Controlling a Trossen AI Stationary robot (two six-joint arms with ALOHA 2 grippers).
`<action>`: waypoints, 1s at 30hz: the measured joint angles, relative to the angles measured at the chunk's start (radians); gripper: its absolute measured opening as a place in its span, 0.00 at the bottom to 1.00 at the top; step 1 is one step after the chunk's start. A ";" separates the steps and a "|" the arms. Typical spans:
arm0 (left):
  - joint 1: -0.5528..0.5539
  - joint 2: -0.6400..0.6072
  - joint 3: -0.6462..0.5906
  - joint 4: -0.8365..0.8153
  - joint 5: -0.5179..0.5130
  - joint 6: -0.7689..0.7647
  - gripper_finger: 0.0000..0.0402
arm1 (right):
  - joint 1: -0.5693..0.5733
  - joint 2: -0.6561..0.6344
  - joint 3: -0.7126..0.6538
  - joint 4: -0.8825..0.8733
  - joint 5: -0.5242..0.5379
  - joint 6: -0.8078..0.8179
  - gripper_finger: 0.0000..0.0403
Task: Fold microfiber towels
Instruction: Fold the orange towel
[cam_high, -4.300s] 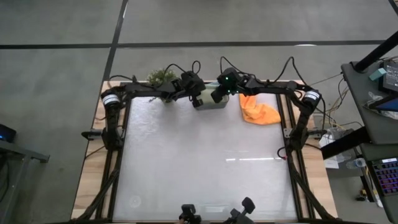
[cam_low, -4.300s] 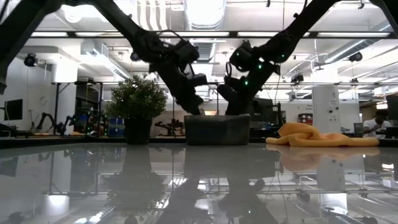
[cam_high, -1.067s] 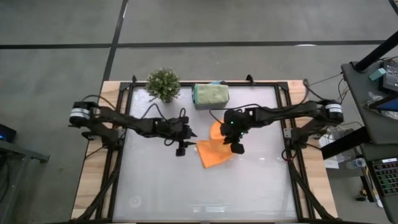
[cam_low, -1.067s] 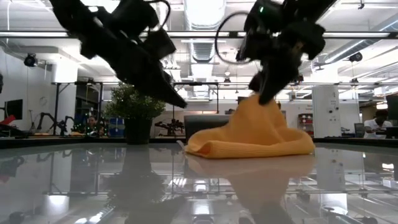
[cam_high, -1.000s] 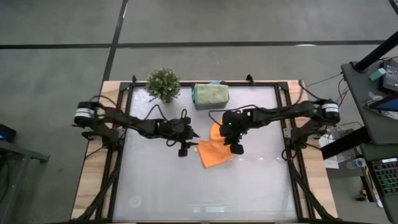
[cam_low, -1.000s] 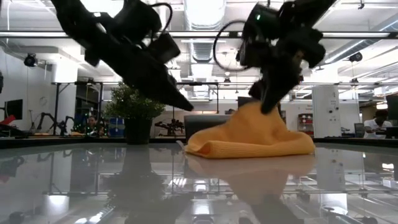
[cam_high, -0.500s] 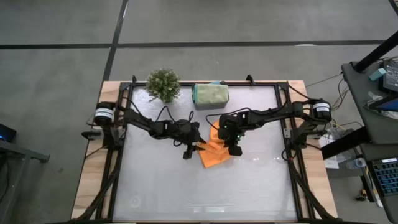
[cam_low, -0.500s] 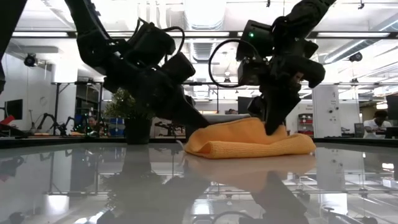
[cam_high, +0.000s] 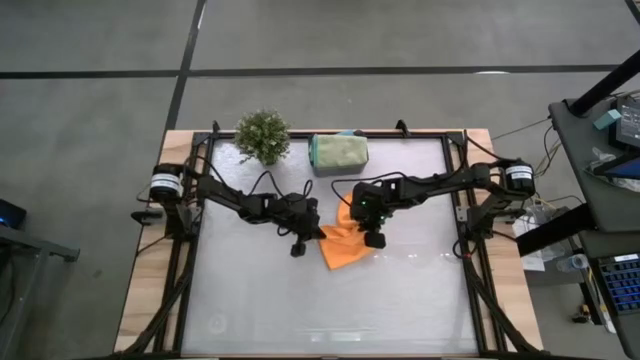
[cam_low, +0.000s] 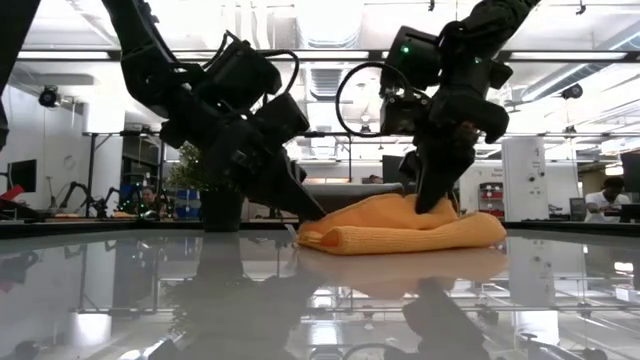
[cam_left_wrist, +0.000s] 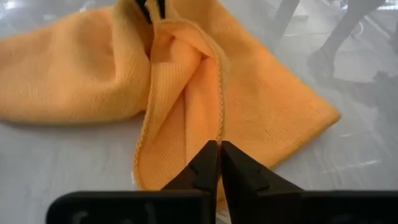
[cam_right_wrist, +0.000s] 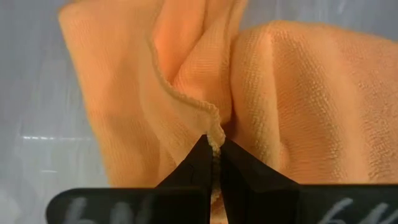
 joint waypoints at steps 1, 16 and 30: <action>-0.001 -0.001 0.001 0.001 -0.001 0.022 0.00 | 0.000 -0.001 0.001 0.001 0.010 0.005 0.02; 0.004 -0.739 0.006 -0.380 -0.174 0.337 0.00 | 0.000 -0.277 0.089 0.056 0.303 0.032 0.02; 0.044 -0.944 -0.083 -0.448 -0.210 0.254 0.00 | 0.035 -0.231 0.161 0.022 0.447 0.015 0.02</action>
